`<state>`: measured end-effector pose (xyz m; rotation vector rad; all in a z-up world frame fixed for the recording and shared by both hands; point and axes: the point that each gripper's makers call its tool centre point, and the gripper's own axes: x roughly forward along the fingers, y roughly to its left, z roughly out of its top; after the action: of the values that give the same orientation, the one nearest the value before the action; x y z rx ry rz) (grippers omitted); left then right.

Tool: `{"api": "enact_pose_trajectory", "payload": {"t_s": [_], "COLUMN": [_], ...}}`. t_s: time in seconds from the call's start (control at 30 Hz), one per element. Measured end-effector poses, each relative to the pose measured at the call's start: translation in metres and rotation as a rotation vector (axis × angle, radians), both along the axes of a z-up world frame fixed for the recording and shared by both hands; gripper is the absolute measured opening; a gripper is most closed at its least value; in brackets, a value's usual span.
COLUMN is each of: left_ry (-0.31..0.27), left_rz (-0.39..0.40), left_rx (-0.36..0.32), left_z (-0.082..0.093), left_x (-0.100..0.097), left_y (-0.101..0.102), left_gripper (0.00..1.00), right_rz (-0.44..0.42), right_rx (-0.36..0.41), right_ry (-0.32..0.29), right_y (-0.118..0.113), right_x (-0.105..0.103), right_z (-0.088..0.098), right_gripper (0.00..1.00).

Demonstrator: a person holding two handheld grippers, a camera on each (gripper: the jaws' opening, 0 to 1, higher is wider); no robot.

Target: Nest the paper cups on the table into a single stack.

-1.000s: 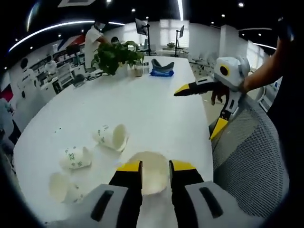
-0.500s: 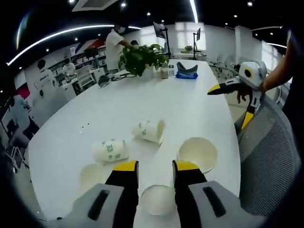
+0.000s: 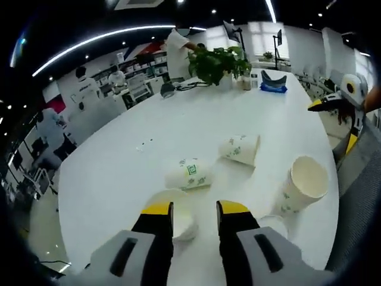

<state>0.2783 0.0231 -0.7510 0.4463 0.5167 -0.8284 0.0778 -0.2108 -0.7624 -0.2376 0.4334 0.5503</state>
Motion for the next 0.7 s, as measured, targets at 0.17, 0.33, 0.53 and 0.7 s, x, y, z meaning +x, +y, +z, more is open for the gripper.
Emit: {"api": "enact_pose_trajectory", "payload": {"t_s": [0.17, 0.33, 0.53, 0.7], "left_ry": [0.019, 0.052, 0.065, 0.074], "left_rz": [0.001, 0.029, 0.038, 0.049], "left_rx": [0.046, 0.070, 0.109, 0.112], "left_z": [-0.016, -0.020, -0.029, -0.032], "left_x": [0.011, 0.012, 0.012, 0.014], "left_y": [0.005, 0.011, 0.013, 0.016], "left_gripper": [0.23, 0.19, 0.15, 0.11], "right_rz": [-0.001, -0.004, -0.009, -0.011], "right_rx": [0.000, 0.001, 0.003, 0.000], "right_ry": [-0.001, 0.000, -0.002, 0.000], "right_y": [-0.002, -0.002, -0.003, -0.002], "right_x": [0.001, 0.001, 0.001, 0.001], "right_z": [-0.001, -0.001, -0.001, -0.001], "right_gripper": [0.95, 0.95, 0.94, 0.94]}}
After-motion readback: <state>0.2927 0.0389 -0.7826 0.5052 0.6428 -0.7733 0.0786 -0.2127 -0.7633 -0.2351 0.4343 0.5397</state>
